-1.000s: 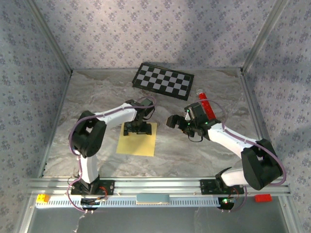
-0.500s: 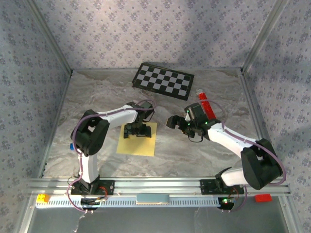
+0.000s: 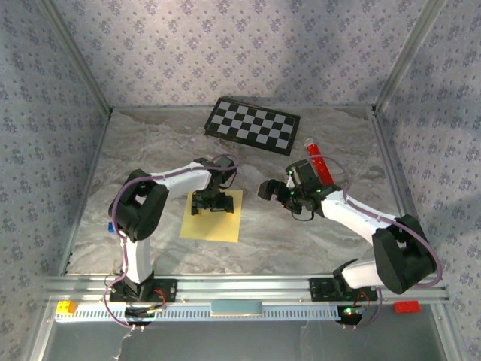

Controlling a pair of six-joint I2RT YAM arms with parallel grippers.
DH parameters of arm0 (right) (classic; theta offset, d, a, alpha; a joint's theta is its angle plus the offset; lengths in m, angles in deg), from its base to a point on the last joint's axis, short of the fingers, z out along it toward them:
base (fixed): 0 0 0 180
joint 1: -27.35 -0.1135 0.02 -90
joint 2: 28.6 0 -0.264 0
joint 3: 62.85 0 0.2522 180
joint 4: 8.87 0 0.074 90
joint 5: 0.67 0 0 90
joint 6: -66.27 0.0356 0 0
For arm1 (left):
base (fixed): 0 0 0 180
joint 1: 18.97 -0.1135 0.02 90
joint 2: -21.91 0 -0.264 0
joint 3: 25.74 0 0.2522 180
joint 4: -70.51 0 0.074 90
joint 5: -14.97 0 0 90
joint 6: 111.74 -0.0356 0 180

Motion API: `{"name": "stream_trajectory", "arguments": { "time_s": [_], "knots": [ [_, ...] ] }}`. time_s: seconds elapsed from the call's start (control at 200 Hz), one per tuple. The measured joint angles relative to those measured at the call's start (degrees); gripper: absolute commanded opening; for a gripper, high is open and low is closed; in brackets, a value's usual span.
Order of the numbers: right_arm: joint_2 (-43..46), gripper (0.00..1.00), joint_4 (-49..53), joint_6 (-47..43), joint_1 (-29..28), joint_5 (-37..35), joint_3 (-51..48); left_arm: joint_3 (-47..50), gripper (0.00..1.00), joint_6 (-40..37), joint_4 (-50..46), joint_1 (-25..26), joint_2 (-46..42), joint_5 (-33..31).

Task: Fold a paper plane with a square sheet of paper (pick it up from the middle)
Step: First fold the square sheet of paper in half at the center of the table.

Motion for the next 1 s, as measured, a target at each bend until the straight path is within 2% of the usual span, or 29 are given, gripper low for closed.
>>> {"name": "stream_trajectory", "arguments": {
  "time_s": [0.715,0.85,0.999],
  "knots": [
    [-0.02,1.0,0.15,0.0,0.0,-0.42,0.0,0.61,0.82,-0.37,0.9,-0.09,-0.42,0.87],
    [-0.04,1.0,0.15,0.0,0.0,-0.42,0.02,0.42,0.74,-0.39,1.07,0.22,-0.44,0.85],
    [-0.13,1.0,0.15,0.0,0.0,-0.42,0.02,0.39,0.6,-0.83,1.6,0.76,-0.59,0.63]
  ]
}}
